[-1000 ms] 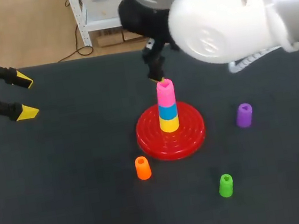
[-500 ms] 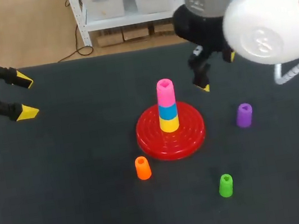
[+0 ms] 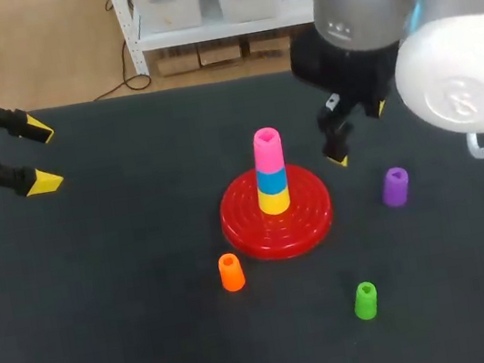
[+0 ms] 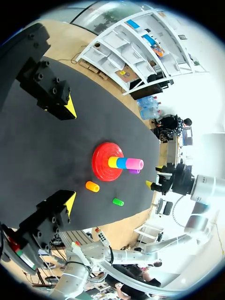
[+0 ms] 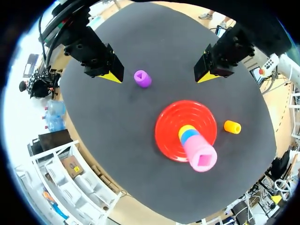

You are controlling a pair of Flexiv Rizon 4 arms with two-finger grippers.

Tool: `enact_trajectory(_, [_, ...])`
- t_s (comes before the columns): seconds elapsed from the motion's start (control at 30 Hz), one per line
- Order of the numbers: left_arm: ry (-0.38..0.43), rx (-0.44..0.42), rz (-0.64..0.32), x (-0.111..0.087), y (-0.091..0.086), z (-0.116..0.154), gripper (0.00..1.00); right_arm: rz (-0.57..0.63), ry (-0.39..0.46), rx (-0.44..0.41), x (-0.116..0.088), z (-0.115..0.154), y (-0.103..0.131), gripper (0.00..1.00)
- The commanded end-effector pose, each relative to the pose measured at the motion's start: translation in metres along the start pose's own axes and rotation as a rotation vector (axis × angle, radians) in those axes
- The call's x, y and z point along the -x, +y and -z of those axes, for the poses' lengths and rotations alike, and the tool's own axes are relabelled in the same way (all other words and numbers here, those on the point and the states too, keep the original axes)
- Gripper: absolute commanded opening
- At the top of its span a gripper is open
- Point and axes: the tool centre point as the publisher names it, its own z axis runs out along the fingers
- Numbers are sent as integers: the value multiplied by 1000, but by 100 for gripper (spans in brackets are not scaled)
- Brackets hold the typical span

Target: Pick up and stack the cylinders on the red base in this order: pink,purple,orange,green

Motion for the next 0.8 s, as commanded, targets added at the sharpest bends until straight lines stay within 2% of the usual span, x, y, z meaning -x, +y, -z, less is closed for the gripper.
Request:
enact_trajectory(0.03, [-5,1,-4,-2,0,0,100,-10,17,-2,-2,-8,-3,100])
enact_trajectory(0.37, [-5,1,-4,-2,0,0,100,-99,99,34,-26,-53,-24,100])
enact_trajectory(0.8, [-5,1,-4,-2,0,0,100,-163,129,88,-49,-95,-33,100])
